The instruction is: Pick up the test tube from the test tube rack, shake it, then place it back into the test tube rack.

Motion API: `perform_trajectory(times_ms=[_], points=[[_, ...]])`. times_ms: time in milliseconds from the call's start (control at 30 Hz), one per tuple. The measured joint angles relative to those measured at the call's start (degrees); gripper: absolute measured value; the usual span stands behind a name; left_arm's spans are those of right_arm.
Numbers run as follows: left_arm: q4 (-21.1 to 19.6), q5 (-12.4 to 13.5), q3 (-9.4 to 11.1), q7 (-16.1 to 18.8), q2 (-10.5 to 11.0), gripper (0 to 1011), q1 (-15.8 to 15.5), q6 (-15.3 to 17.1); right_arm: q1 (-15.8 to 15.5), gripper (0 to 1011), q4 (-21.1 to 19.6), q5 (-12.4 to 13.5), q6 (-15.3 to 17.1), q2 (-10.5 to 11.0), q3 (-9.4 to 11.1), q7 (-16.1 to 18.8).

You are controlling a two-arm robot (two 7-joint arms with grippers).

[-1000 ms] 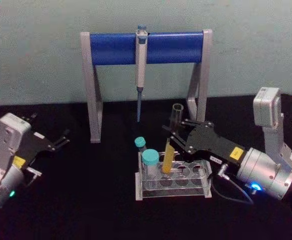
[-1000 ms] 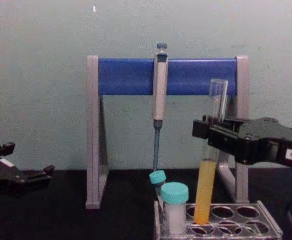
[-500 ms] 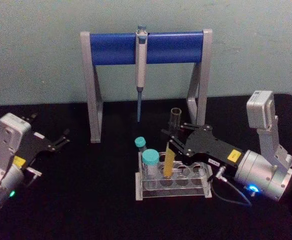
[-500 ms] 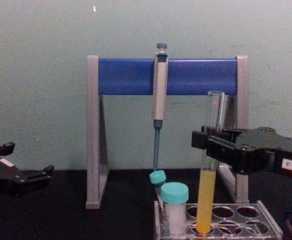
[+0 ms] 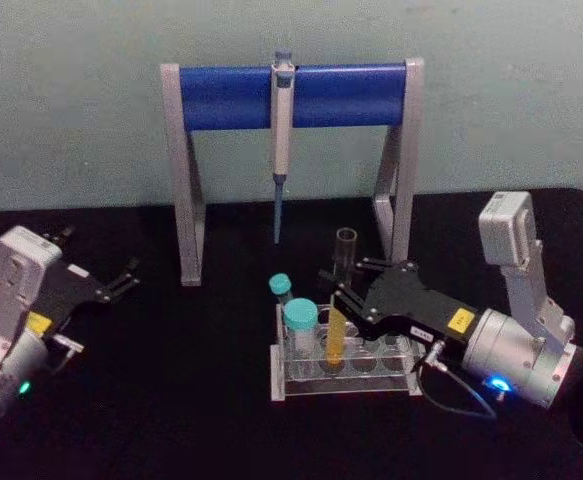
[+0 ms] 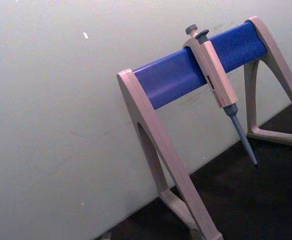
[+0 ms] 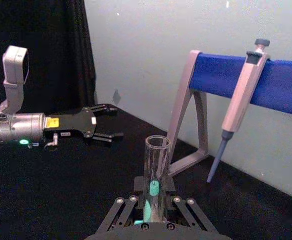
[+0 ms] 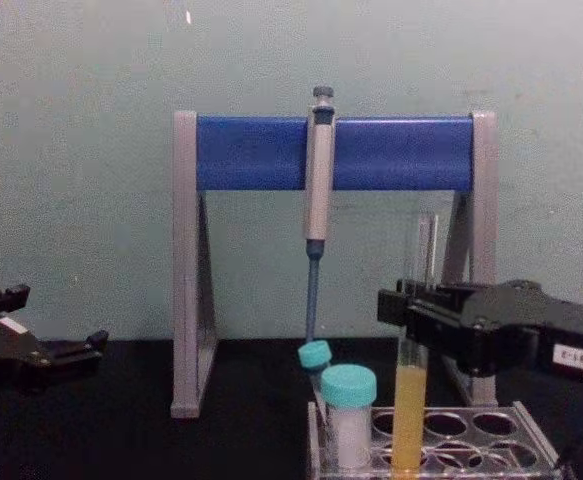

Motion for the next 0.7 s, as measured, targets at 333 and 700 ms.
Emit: perform_trajectory(times_ms=[333, 700], points=[[0.0, 0.0, 0.0, 0.0, 0.0, 1001, 0.0, 0.0, 0.34, 233, 1.49, -0.25, 0.36, -0.52, -0.43, 0.12], [0.0, 0.0, 0.0, 0.0, 0.0, 1001, 0.0, 0.0, 0.47, 233, 2.9, -0.25, 0.64, -1.1, -0.76, 0.18]])
